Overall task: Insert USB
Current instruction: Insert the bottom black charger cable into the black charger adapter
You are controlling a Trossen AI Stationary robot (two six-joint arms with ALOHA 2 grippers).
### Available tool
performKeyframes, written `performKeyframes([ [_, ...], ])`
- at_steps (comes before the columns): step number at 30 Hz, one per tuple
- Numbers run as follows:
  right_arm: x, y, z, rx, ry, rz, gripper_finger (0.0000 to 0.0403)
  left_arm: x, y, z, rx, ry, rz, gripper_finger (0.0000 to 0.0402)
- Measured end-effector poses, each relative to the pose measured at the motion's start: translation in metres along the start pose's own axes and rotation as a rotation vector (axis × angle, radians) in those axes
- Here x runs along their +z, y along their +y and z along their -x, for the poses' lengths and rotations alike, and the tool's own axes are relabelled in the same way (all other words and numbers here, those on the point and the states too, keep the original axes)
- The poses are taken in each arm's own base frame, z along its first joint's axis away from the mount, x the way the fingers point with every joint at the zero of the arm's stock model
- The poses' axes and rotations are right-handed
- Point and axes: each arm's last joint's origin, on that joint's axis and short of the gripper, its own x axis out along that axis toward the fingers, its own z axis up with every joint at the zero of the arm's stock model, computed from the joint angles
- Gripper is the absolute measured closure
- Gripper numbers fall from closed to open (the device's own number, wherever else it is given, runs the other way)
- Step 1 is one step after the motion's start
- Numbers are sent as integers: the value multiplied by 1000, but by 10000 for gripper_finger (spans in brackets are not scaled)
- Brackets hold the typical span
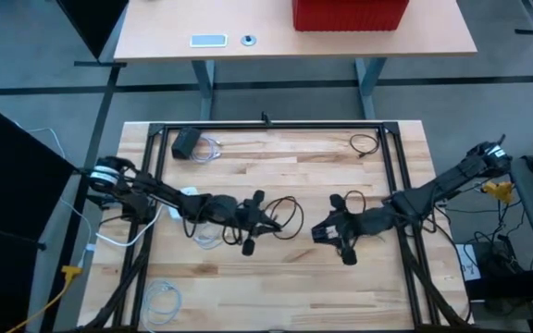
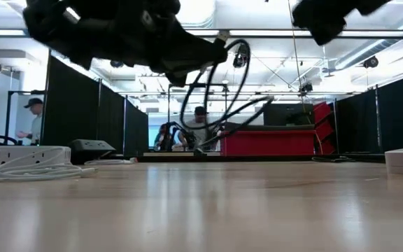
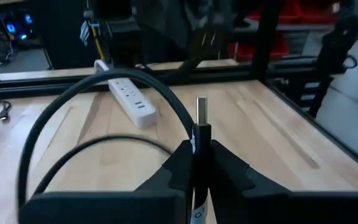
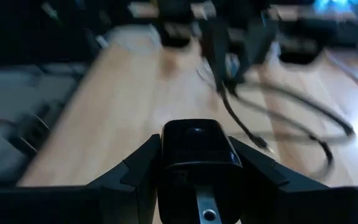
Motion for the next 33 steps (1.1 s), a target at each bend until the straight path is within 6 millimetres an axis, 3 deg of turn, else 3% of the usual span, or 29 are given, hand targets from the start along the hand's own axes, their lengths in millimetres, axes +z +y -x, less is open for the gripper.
performKeyframes([
  [13,18,-23,-8,180,-160,11,257,-20,3,-11,120,146,23,380],
  [20,23,-37,-8,209,-194,16,257,-9,7,-17,253,204,21,380],
  [29,24,-58,-7,176,-205,73,257,5,12,-24,454,421,-127,380],
  [33,17,-72,-8,139,-137,150,257,4,11,-21,403,422,-140,380],
])
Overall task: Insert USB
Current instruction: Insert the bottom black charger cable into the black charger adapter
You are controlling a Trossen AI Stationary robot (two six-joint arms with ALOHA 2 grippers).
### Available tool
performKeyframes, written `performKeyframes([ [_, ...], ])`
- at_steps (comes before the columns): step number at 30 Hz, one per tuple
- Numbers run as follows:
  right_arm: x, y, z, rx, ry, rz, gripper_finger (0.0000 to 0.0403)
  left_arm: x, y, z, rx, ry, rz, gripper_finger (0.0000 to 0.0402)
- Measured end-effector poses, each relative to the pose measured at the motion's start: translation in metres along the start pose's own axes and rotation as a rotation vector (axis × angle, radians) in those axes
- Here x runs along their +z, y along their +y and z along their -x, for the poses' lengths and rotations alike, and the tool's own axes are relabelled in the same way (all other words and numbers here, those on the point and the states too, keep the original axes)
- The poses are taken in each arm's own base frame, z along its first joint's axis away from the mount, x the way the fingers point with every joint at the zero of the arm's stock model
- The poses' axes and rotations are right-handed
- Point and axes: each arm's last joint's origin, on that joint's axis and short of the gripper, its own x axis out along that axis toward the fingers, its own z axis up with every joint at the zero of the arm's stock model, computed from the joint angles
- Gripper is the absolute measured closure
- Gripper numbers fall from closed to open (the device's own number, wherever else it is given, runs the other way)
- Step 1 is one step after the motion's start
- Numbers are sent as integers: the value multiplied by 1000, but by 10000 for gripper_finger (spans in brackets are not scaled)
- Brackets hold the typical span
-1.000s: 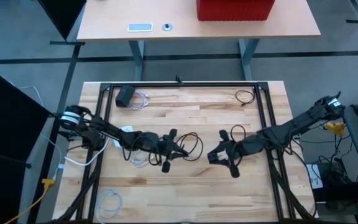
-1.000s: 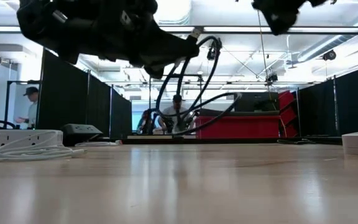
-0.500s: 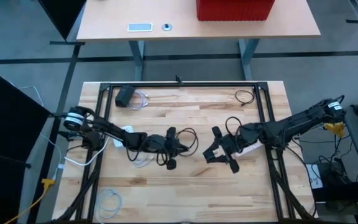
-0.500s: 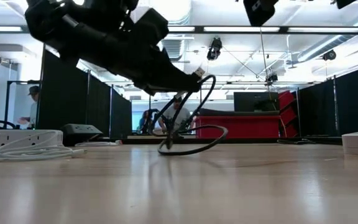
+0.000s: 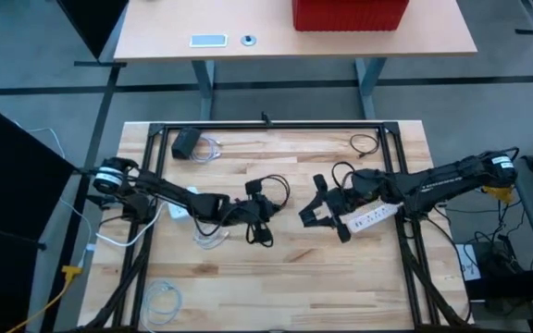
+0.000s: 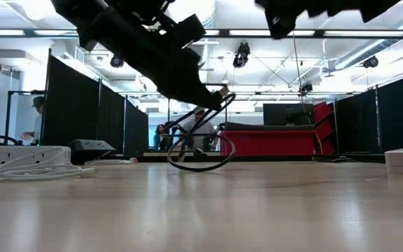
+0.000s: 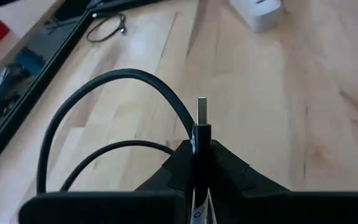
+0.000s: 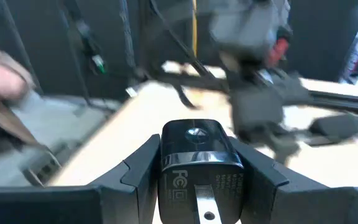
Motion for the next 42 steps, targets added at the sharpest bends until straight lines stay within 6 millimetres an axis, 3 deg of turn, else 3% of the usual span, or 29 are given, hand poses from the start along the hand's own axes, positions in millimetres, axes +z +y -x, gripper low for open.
performKeyframes([
  [4,-19,-10,-9,127,100,39,257,-12,0,10,-108,10,-5,380],
  [9,-40,-15,-36,454,29,75,257,-24,7,34,-122,-49,43,380],
  [14,-77,-25,-66,502,36,127,257,-32,16,63,-162,-101,149,380],
  [19,-101,-33,-89,657,-125,158,257,-35,19,87,-211,-149,274,380],
  [27,-141,-40,-108,661,-172,169,257,-31,12,99,-266,-197,345,380],
  [31,-145,-41,-110,665,-134,79,257,-36,10,95,-246,-160,356,380],
  [42,-115,-45,-100,612,-116,-58,257,-57,2,74,-137,-21,381,380],
])
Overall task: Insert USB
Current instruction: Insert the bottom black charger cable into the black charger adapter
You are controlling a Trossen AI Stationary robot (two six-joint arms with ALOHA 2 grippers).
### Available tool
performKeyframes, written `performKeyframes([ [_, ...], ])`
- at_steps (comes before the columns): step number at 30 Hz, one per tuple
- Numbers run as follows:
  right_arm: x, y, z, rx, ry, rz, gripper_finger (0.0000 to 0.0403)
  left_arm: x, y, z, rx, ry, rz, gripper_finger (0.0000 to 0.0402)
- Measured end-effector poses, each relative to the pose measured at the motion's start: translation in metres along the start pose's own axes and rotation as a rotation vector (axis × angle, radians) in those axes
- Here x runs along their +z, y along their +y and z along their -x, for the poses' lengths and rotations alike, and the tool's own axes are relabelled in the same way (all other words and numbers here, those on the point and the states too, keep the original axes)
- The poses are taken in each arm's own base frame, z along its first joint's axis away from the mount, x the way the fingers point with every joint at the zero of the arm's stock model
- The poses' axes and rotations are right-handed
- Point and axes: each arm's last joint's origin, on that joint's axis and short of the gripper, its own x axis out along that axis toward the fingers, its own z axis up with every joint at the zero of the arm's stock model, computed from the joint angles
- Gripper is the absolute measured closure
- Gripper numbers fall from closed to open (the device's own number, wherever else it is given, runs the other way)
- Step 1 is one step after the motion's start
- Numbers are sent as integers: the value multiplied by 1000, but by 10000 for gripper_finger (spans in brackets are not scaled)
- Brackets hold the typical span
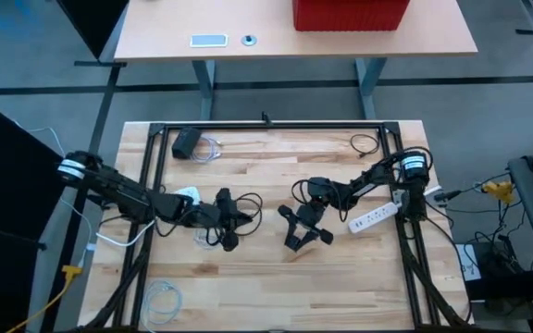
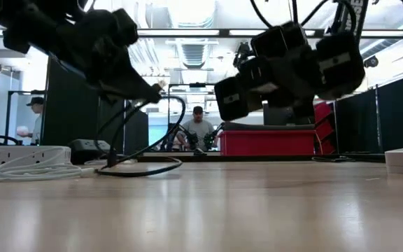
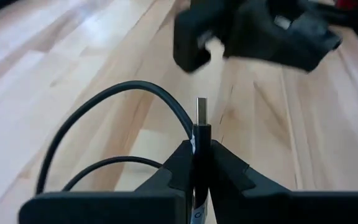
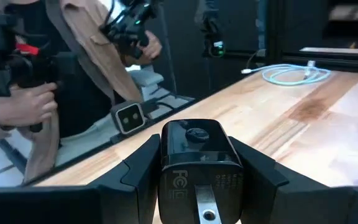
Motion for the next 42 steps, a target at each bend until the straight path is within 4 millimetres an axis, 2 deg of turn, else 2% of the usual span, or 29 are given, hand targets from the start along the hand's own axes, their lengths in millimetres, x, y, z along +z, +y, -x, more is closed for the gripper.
performKeyframes([
  [5,17,2,8,-184,54,-16,257,-7,-2,-9,6,21,0,380],
  [11,48,13,20,-538,180,32,257,-3,-8,-18,-8,-7,-47,380],
  [13,57,17,24,-600,174,54,257,-1,-10,-21,-16,-34,-79,380],
  [17,68,21,27,-638,142,76,257,7,-11,-23,16,-106,-168,380],
  [26,73,21,22,-675,215,286,257,18,-11,-23,154,-146,-538,380],
  [30,77,20,22,-684,222,336,257,22,-10,-23,235,-149,-590,380],
  [35,78,19,22,-679,238,385,257,28,-9,-24,253,-157,-623,380],
  [42,86,14,20,-705,333,385,257,43,-10,-25,304,-189,-575,380],
])
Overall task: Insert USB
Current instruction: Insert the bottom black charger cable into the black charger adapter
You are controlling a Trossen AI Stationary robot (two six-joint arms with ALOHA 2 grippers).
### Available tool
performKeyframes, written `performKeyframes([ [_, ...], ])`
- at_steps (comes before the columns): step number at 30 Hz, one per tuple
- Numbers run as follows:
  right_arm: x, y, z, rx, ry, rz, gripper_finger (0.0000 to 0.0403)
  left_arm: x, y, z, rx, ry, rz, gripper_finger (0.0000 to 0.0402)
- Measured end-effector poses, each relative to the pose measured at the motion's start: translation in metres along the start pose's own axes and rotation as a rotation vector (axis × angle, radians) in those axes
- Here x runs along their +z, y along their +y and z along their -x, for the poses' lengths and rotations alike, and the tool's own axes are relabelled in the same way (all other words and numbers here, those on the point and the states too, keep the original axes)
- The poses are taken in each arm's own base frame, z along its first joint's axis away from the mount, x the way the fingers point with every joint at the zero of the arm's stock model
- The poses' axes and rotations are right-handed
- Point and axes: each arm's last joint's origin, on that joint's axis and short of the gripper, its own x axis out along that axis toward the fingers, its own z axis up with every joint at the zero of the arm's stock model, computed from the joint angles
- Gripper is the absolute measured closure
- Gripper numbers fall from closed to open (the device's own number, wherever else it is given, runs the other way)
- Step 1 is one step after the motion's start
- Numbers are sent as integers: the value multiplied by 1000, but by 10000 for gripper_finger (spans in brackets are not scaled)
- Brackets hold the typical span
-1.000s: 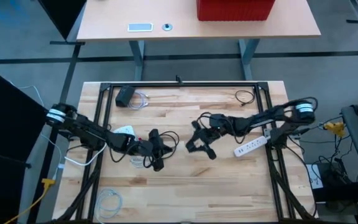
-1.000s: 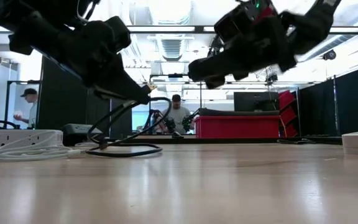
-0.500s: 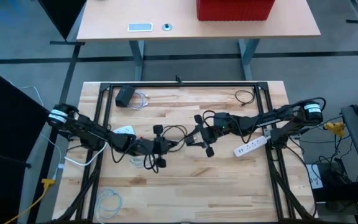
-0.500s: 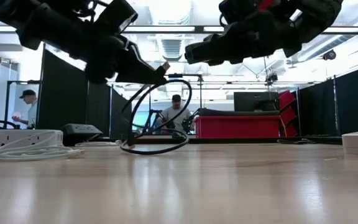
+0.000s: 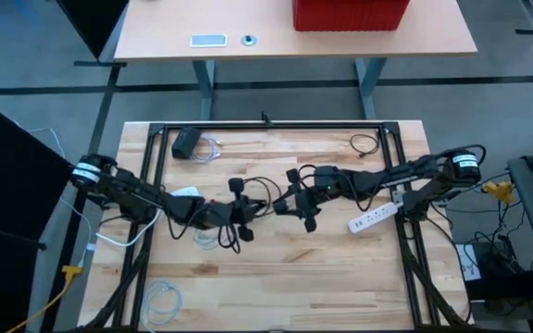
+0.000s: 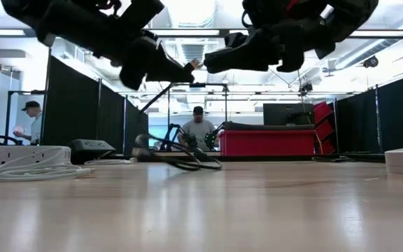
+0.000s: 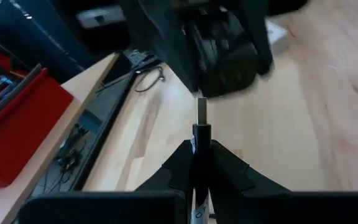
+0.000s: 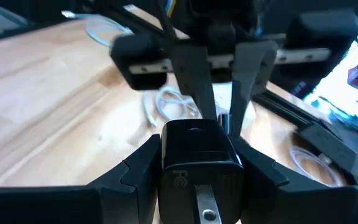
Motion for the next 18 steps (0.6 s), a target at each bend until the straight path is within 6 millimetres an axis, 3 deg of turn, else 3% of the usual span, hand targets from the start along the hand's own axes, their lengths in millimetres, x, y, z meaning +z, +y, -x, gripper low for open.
performKeyframes([
  [10,26,-16,0,-19,71,-44,257,9,2,-3,9,116,82,380],
  [18,35,-24,-2,-59,130,-53,257,18,9,-7,27,112,103,380],
])
